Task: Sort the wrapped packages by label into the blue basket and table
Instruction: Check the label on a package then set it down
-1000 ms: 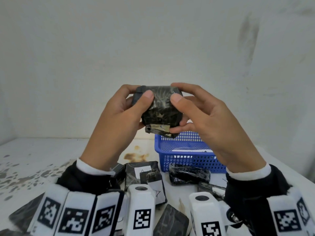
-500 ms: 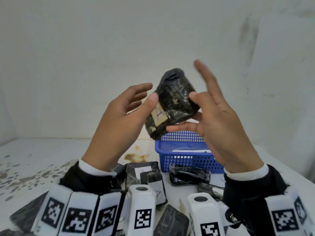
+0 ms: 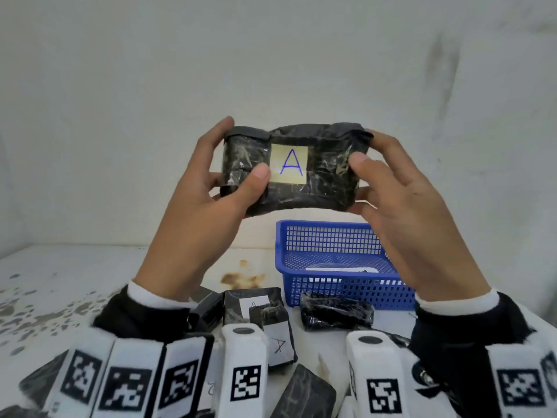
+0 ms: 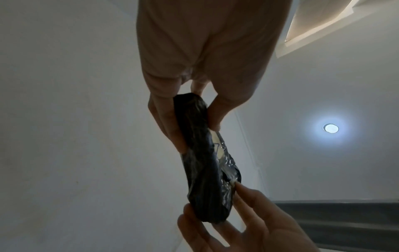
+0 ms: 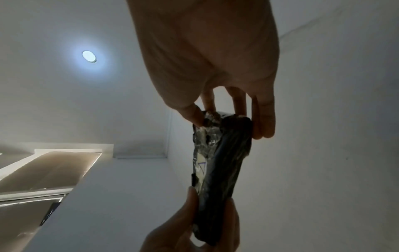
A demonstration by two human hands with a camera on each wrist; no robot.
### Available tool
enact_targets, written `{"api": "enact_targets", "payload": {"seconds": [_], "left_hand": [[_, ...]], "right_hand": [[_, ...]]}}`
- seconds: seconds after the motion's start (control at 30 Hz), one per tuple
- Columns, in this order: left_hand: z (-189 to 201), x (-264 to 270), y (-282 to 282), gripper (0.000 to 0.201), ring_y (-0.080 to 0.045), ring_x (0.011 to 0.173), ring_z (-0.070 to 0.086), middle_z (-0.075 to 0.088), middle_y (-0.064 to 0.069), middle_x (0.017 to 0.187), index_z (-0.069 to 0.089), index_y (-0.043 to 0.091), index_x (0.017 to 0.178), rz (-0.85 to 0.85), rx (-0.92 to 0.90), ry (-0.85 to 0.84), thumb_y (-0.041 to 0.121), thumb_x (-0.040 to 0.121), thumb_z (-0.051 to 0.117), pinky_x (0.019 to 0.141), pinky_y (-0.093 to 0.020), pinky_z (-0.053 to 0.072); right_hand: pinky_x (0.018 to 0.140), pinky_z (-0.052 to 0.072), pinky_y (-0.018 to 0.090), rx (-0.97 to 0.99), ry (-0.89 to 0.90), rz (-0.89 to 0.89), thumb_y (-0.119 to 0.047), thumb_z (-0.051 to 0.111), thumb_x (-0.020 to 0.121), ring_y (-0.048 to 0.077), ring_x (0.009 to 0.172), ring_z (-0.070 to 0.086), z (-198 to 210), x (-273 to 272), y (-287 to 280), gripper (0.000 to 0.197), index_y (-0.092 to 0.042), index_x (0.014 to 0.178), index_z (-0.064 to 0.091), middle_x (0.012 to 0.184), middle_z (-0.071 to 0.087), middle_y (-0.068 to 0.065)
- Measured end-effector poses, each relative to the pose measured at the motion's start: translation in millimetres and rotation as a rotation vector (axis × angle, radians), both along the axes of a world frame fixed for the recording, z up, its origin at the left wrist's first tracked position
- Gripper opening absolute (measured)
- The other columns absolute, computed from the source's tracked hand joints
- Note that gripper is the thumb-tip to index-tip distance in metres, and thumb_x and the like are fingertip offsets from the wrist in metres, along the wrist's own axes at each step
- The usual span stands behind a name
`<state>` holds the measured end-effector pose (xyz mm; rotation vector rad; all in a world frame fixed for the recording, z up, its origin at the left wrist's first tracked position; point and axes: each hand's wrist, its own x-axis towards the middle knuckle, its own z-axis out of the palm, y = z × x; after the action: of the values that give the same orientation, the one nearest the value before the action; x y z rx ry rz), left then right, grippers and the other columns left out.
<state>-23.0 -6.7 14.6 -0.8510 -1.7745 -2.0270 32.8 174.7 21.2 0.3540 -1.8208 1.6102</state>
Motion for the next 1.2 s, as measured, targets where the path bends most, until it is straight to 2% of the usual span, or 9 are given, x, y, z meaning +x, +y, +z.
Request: {"api": "enact_targets", "payload": {"seconds": [0.07,0.17,0.27,0.37,0.53,0.67,0.8,1.03,1.2], "left_hand": [[-0.2,-0.6,-0.1,0.069,-0.023,0.101,0.070,0.070,-0.007,0.110,0.048,0.049,0.132,0.001,-0.010,-0.008,0.049,0.067,0.072,0.093,-0.042,0.053],[2.0,0.6,0.5,0.061,-0.021,0.086,0.073,0.071,-0.008,0.107,0.047,0.039,0.135,-0.016,0.004,-0.021,0.033,0.082,0.075,0.082,-0.036,0.058],[2.5,2.0,0.6,0.065,-0.019,0.076,0.074,0.076,0.000,0.095,0.044,0.037,0.135,-0.012,-0.029,-0.017,0.030,0.079,0.078,0.079,-0.034,0.058],[2.0,2.0,0.0,0.065,-0.017,0.071,0.072,0.075,0.002,0.091,0.039,0.035,0.136,0.005,-0.047,-0.007,0.020,0.082,0.073,0.077,-0.033,0.058],[0.5,0.6,1.6,0.068,-0.014,0.077,0.071,0.071,0.000,0.105,0.043,0.025,0.134,0.014,-0.076,-0.011,0.032,0.074,0.074,0.063,-0.023,0.056],[0.5,1.1,1.2,0.076,-0.009,0.069,0.068,0.071,0.003,0.098,0.052,0.018,0.123,0.053,-0.108,-0.028,0.052,0.057,0.070,0.062,-0.030,0.055],[1.4,-0.1,-1.4,0.074,-0.011,0.066,0.067,0.072,0.003,0.090,0.055,0.021,0.114,0.082,-0.120,-0.069,0.065,0.060,0.079,0.060,-0.031,0.054],[2.8,4.4,-1.1,0.059,-0.012,0.061,0.066,0.070,-0.001,0.088,0.059,0.022,0.106,0.030,-0.130,-0.078,0.068,0.069,0.063,0.051,-0.030,0.052],[2.8,3.6,-2.3,0.053,-0.009,0.058,0.065,0.069,0.010,0.077,0.055,0.027,0.108,0.024,-0.154,-0.084,0.063,0.069,0.056,0.046,-0.027,0.049]], "right_hand": [[0.084,0.059,0.038,0.045,0.004,0.022,-0.024,0.056,0.100,0.010,0.085,0.071,0.0,2.0,0.3,0.032,-0.039,0.129,0.056,0.093,0.073,-0.008],[0.079,0.062,0.035,0.142,0.013,0.050,-0.024,0.071,0.087,0.022,0.092,0.074,-0.3,5.3,0.4,0.058,-0.048,0.135,0.049,0.113,0.071,0.004],[0.082,0.062,0.033,0.167,0.023,0.014,-0.010,0.074,0.086,0.027,0.096,0.073,-0.8,5.3,-0.5,0.054,-0.038,0.130,0.057,0.115,0.071,0.007],[0.089,0.060,0.037,0.185,-0.016,0.013,-0.024,0.080,0.077,0.027,0.097,0.073,-2.1,5.5,-1.6,0.056,-0.041,0.126,0.058,0.113,0.072,0.004],[0.082,0.062,0.038,0.193,-0.019,0.019,-0.017,0.079,0.080,0.028,0.092,0.074,-3.3,3.8,-3.0,0.049,-0.036,0.122,0.061,0.110,0.073,0.006],[0.069,0.060,0.030,0.171,-0.031,0.005,-0.018,0.079,0.081,0.027,0.085,0.075,-3.8,2.8,-4.6,0.043,-0.030,0.118,0.062,0.106,0.073,0.008],[0.063,0.058,0.027,0.160,-0.031,0.000,-0.021,0.078,0.082,0.023,0.079,0.075,-2.9,3.1,-4.7,0.036,-0.028,0.113,0.063,0.102,0.075,0.006],[0.068,0.060,0.028,0.175,-0.014,0.007,-0.039,0.075,0.069,0.021,0.081,0.076,-2.2,5.2,-5.1,0.034,-0.031,0.100,0.064,0.097,0.076,0.005],[0.075,0.062,0.033,0.179,0.005,0.000,-0.043,0.072,0.073,0.024,0.083,0.075,-3.5,3.2,-5.6,0.025,-0.034,0.096,0.065,0.101,0.074,0.007]]}}
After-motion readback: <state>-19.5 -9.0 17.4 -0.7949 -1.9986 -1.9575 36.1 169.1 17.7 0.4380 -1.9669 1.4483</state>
